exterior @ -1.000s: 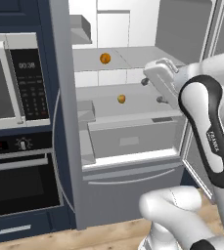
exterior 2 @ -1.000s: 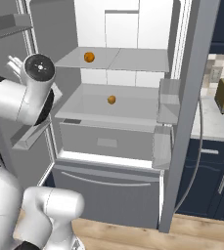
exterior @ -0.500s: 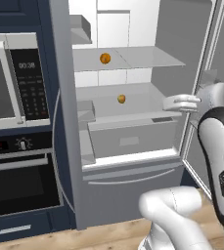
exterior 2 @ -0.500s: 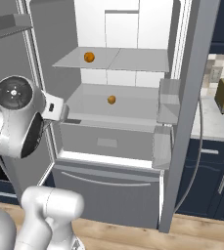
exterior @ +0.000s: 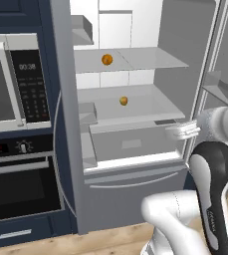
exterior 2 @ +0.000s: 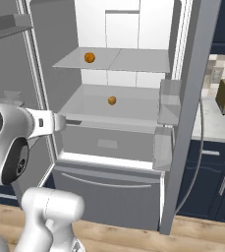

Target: Retrieve the orange and apple from the fridge and place them into the bowl on the dining table.

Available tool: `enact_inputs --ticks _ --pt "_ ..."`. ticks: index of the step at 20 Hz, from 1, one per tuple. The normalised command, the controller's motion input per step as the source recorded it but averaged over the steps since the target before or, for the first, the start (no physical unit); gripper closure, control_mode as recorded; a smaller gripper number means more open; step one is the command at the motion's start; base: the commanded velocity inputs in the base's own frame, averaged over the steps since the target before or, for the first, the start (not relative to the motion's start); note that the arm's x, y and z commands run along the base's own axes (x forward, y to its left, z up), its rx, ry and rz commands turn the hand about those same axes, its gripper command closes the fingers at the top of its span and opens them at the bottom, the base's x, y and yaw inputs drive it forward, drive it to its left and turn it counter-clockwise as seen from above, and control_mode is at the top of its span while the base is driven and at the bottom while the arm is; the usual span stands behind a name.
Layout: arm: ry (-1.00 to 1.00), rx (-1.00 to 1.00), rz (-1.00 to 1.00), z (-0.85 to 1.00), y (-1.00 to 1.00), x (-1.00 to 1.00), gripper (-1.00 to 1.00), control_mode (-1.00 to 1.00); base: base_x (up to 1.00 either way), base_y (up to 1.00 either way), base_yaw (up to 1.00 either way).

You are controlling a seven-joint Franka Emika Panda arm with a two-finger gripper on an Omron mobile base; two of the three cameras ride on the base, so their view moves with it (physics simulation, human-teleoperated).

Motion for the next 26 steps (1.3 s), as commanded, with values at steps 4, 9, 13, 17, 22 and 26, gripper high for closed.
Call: enact_inputs --ticks 4,9,13,17,22,26 --pt "-0.1 -0.16 0.0 -0.05 -0.12 -0.44 -1.0 -1.0 0.0 0.0 0.0" --pt "0.02 -0.02 -0.04 0.06 -0.34 -0.22 -1.0 -1.0 0.0 0.0 0.0" --pt "0.0 0.03 0.0 0.0 -0.29 0.09 -1.0 -1.0 0.0 0.0 0.0" --pt "-0.02 0.02 0.0 -0.01 -0.11 0.04 -1.0 1.0 0.05 -0.04 0.0" --pt "0.0 0.0 0.0 0.0 0.0 0.0 -1.0 1.0 0.4 0.0 0.0" --pt "0.0 0.0 0.0 0.0 0.0 0.0 -1.0 1.0 0.68 0.0 0.0"
